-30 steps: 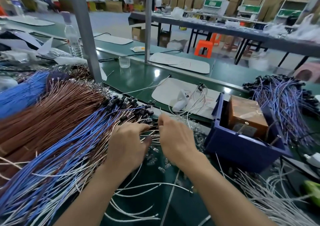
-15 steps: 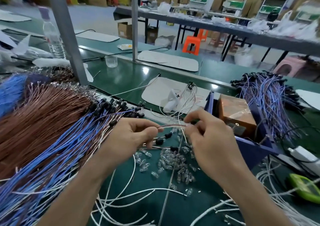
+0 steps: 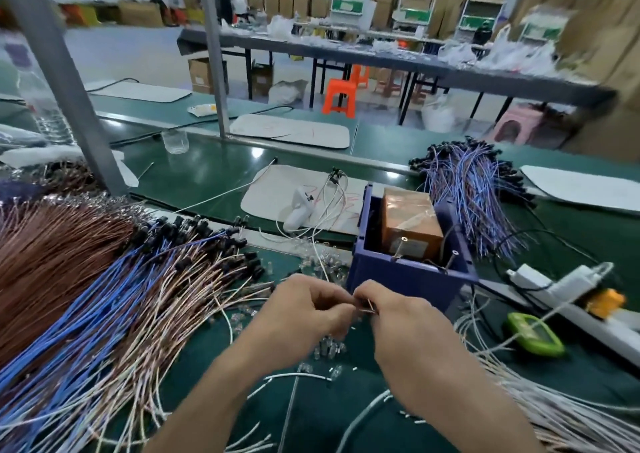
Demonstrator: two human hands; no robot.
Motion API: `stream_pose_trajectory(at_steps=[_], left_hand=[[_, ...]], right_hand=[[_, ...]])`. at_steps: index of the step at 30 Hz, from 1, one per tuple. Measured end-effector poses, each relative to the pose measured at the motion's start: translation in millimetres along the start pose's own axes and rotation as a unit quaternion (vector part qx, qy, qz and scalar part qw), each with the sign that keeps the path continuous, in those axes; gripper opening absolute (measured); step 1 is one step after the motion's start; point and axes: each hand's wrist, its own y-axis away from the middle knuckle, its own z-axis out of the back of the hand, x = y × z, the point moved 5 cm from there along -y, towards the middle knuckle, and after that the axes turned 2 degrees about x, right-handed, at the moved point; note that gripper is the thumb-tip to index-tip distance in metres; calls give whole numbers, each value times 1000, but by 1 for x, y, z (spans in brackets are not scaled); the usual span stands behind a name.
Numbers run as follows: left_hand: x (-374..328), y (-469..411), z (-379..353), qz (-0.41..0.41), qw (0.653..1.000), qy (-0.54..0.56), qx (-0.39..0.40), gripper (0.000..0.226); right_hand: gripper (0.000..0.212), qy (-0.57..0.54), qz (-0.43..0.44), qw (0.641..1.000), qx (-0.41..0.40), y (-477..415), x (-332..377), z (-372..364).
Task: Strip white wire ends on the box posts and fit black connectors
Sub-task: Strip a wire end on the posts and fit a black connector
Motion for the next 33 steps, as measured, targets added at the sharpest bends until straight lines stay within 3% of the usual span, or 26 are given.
stream_pose_trajectory(at_steps=[5, 8, 13, 17, 27, 30, 33], left_hand=[[14, 1, -3, 25, 999, 13, -42, 22], [16, 3, -2, 45, 997, -37, -45, 21], [7, 4, -11, 33, 998, -43, -45, 19], [-3, 2, -26, 18, 999, -21, -30, 15], [12, -8, -6, 90, 995, 27, -43, 17], [24, 0, 16, 120, 984, 101, -90, 12], [45, 11, 42, 145, 957, 207, -143, 31]], right_hand=[[40, -52, -105, 993, 24, 18, -51, 11], [36, -90, -139, 986, 24, 30, -71, 17], [20, -116, -71, 991, 15, 30, -60, 12], [13, -168, -9, 984, -55, 26, -44, 14], [17, -173, -35, 976, -130, 25, -92, 38], [17, -196, -40, 971, -127, 28, -102, 39], [14, -230, -39, 967, -97, 29, -105, 38]])
